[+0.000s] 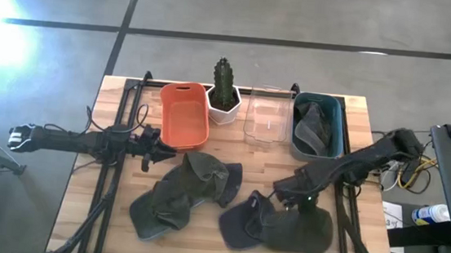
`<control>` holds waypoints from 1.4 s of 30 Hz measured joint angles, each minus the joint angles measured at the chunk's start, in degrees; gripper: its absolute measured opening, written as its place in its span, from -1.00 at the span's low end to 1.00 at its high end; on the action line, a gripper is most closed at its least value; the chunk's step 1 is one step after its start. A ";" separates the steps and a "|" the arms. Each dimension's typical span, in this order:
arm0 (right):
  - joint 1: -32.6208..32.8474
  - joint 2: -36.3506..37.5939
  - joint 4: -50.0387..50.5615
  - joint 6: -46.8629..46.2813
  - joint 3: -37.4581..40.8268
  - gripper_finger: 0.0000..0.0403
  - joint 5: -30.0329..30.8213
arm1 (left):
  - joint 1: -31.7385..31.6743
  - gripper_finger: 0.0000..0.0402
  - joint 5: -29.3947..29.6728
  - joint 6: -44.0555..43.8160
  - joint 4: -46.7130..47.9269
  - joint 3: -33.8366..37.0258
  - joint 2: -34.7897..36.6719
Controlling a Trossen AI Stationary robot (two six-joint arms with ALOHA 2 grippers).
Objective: Pick & Place hat
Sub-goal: Put the black cap into the blue bin
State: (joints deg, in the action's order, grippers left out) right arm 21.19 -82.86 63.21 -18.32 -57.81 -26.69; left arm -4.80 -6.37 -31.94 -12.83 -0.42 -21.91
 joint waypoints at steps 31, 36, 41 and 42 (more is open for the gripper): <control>-16.31 40.44 25.88 -84.95 10.47 -0.96 66.46 | 0.02 -0.53 0.02 0.00 0.84 0.02 0.02; -19.75 37.50 23.86 -83.49 15.73 -0.96 59.09 | 0.01 -0.53 0.02 0.00 0.88 0.02 0.02; -20.91 33.55 20.66 -80.20 13.97 -0.96 58.93 | 0.01 -0.53 0.02 0.00 0.90 0.00 0.02; -20.91 32.79 19.37 -79.66 13.69 -0.96 59.98 | 0.00 -0.53 0.02 0.00 0.92 0.00 0.02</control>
State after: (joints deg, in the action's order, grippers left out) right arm 0.27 -50.07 82.58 -97.98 -44.12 33.29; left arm -4.80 -6.35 -31.94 -11.90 -0.43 -21.89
